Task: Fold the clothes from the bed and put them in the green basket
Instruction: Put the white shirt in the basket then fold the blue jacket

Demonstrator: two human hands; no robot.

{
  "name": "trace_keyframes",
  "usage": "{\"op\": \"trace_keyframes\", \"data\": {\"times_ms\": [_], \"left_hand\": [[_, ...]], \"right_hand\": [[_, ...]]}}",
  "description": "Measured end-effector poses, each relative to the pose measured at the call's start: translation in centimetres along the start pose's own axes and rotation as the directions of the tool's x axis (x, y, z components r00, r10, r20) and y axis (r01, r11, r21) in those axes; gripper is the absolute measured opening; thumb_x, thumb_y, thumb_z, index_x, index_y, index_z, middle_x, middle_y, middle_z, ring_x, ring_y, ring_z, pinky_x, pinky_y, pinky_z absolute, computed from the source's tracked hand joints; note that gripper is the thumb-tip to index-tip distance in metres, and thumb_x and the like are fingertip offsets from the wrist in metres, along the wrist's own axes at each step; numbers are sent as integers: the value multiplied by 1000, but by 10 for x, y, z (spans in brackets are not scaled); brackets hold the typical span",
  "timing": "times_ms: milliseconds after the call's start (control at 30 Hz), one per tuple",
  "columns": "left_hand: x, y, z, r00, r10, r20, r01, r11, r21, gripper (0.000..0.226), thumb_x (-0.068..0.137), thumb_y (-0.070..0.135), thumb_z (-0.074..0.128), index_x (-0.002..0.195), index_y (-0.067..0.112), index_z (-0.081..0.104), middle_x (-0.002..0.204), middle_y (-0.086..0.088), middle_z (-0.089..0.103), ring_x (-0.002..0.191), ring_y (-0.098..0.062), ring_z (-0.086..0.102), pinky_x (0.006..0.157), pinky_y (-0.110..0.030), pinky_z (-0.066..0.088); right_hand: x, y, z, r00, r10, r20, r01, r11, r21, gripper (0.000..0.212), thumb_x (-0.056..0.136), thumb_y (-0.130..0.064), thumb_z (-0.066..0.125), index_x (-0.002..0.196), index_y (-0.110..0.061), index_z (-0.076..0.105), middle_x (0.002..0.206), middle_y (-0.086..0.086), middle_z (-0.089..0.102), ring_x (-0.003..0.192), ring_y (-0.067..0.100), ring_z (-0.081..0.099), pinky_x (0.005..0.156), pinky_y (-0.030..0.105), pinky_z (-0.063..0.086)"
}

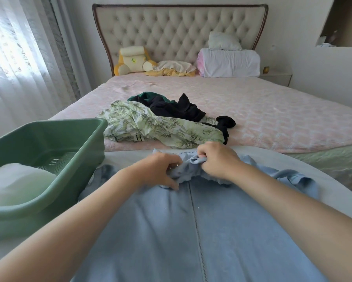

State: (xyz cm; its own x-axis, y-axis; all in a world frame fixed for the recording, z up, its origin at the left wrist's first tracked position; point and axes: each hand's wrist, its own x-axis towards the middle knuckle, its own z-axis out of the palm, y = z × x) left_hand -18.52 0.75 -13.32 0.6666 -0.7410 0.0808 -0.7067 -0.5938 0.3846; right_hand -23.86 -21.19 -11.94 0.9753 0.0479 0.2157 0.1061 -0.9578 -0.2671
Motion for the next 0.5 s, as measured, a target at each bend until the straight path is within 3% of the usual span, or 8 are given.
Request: {"op": "trace_keyframes", "data": {"times_ms": [67,133,200,267,333,400,433,500], "left_hand": [[-1,0,1,999,3,-48,3,993,116,25,74,18,74,75,20,50,70,9,51,65,-13,46,58,-26,37],[1,-2,1,927,91,-363,-30,985,170,21,74,4,51,66,20,39,66,7,46,63,-22,44,53,-32,37],[-1,-5,-6,809,217,-546,-84,963,258,20,60,3,37,63,22,34,62,6,41,59,-22,38,48,-26,27],[-2,-11,-13,844,293,-450,-110,914,390,27,55,1,41,61,25,30,62,8,36,58,-20,35,50,-25,21],[-6,-14,-18,986,95,-136,-32,914,404,32,60,-6,46,58,24,36,64,7,41,63,-20,41,51,-26,28],[-11,-10,-20,938,-194,288,94,940,328,37,72,-7,45,66,28,55,72,10,53,70,-17,49,57,-23,38],[-13,-6,-21,859,-282,428,158,940,303,40,76,-6,45,72,29,63,74,10,57,71,-14,51,59,-20,40],[-15,5,-21,803,-354,479,239,928,286,39,79,0,44,76,28,71,74,10,62,69,-13,52,62,-20,43]], "right_hand": [[0,3,-1,960,-104,-260,125,990,68,34,77,-2,59,63,-24,37,83,-2,46,69,27,48,52,29,31],[-5,3,-4,788,-321,-525,325,942,-88,27,71,3,55,64,-17,38,81,3,46,61,23,41,45,29,31],[-9,2,-11,633,-550,-545,477,831,-285,17,68,2,45,62,-13,41,75,4,44,59,18,34,43,26,24],[-11,-5,-12,675,-624,-394,569,780,-260,24,65,5,46,61,-18,40,73,-2,41,56,17,35,45,27,25],[-16,-13,-17,903,-422,81,416,906,77,32,73,1,63,63,-24,45,70,-8,50,56,17,49,49,30,39],[-26,-15,-24,700,-220,679,31,960,279,22,79,-11,81,83,-26,65,79,-7,69,67,11,65,61,28,52],[-28,-12,-27,614,-224,756,-79,936,342,17,83,-15,80,95,-22,70,89,-4,74,74,12,70,68,28,54],[-24,2,-23,758,-204,619,-119,890,439,11,89,-14,74,98,-20,73,95,3,75,81,16,73,72,32,55]]}}
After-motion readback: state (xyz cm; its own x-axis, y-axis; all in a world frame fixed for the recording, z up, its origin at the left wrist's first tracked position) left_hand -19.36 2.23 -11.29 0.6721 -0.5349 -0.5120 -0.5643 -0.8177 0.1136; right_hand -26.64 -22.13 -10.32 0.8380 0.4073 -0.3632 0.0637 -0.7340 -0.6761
